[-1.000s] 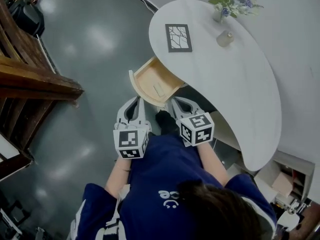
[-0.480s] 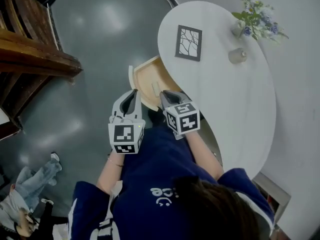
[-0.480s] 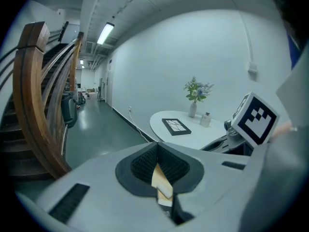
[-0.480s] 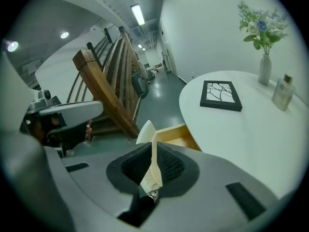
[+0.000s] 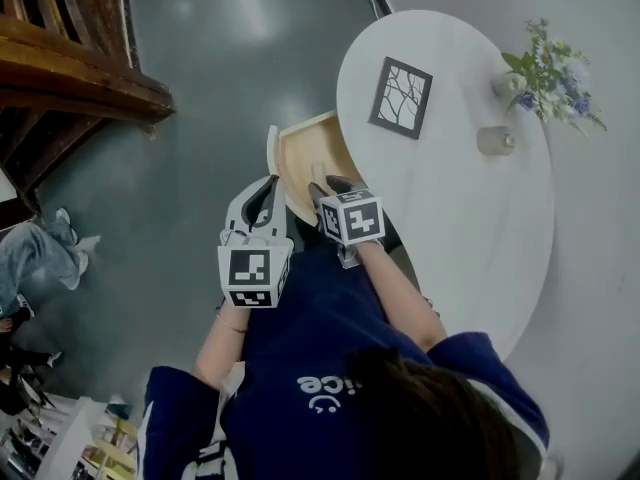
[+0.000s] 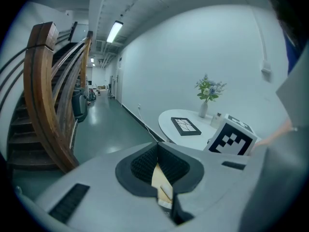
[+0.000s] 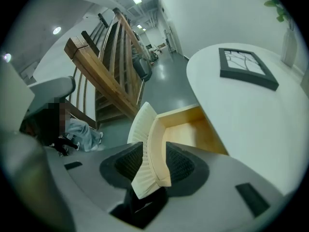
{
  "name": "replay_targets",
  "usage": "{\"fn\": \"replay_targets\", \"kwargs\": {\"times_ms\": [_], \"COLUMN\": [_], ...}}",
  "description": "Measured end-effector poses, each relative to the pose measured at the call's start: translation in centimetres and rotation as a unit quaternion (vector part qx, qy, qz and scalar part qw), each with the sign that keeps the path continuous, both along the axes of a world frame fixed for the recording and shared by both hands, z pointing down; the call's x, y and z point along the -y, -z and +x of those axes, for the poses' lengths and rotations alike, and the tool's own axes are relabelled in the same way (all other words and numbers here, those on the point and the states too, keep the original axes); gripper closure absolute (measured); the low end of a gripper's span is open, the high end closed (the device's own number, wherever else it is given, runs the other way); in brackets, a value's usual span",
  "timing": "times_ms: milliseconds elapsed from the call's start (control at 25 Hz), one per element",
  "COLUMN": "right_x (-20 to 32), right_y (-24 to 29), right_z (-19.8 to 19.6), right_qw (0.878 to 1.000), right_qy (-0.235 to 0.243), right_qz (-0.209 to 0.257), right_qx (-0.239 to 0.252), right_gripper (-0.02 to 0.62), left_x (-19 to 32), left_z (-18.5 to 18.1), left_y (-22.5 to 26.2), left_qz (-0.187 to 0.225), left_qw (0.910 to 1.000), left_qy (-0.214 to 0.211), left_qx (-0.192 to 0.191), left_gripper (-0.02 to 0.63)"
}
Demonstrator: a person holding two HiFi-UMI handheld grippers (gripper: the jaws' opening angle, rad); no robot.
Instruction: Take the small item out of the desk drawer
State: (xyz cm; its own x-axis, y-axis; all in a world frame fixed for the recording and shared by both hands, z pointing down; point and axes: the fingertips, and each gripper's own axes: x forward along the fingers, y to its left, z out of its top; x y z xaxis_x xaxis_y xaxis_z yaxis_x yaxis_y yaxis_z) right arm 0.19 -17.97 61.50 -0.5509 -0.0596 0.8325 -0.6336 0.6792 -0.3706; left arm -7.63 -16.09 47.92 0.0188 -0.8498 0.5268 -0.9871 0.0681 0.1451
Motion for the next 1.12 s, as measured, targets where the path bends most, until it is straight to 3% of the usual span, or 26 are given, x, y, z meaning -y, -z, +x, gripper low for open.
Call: {"fn": "replay_targets", "kwargs": {"times_ms": [520,800,1120], "right_x": [0.9,1.8,1.7], "right_y": [-7.4,-11.0,-14.0], "right_z": [-0.8,-0.9,-0.2], "right_qw": [0.996,0.992,0.982], "right_qy": [0.007,0.031,0.071], "right_qz": [-0.025,-0.009,-0.012], "right_qx": [-0.084,-0.122,-0.172], "right_gripper": [0.411,0.397,0.380], "left_x": [-2.3,-4.3,-4.2], "left_z": [-3.7,-4.7,-4.0], "left_y": [-1.4,-2.2,-2.8], "left_qz": [-0.038,-0.062,-0.073], "left_qw": [0.9967,0.9932,0.9926], "left_qy": [0.072,0.098,0.095], "left_qx": [0.005,-0.006,-0.018], "left_gripper": [0.603,0.603,0.603]}}
